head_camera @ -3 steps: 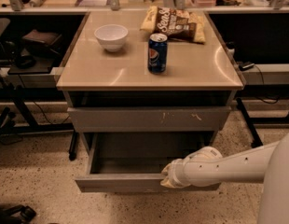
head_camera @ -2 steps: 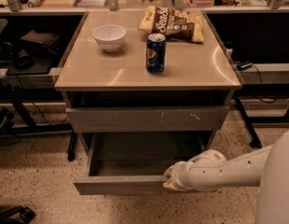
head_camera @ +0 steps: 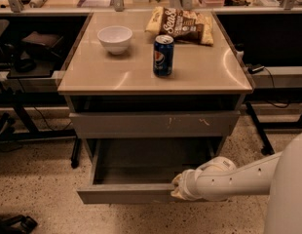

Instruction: Open middle drawer

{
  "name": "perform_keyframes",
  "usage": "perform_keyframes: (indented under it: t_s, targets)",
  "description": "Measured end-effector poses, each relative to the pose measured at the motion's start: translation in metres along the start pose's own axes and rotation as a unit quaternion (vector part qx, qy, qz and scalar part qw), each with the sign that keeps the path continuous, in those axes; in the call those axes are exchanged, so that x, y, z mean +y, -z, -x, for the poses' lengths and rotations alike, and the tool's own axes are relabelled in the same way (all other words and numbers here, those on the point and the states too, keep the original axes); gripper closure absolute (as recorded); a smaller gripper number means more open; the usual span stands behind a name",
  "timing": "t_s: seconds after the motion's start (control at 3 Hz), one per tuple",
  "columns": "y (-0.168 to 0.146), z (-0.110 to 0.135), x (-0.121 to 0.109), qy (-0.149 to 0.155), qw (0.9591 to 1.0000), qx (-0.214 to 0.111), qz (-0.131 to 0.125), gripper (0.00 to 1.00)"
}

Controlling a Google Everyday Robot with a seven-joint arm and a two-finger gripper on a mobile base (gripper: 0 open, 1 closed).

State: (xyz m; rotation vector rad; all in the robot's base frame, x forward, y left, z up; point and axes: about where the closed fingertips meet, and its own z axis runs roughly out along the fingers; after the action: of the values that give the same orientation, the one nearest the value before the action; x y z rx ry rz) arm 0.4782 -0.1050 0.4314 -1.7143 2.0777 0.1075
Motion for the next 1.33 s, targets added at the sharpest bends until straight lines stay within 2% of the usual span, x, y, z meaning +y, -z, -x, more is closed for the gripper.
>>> perform_keyframes:
  t_s: [1.0,1.33]
  targets:
    - [0.021,-0.004,0.009,0.032,0.9992,-0.014,-0.018,1.0]
    - [0.059,-0.019,0.033,0.04,0.9975,-0.036,-0.046,1.0]
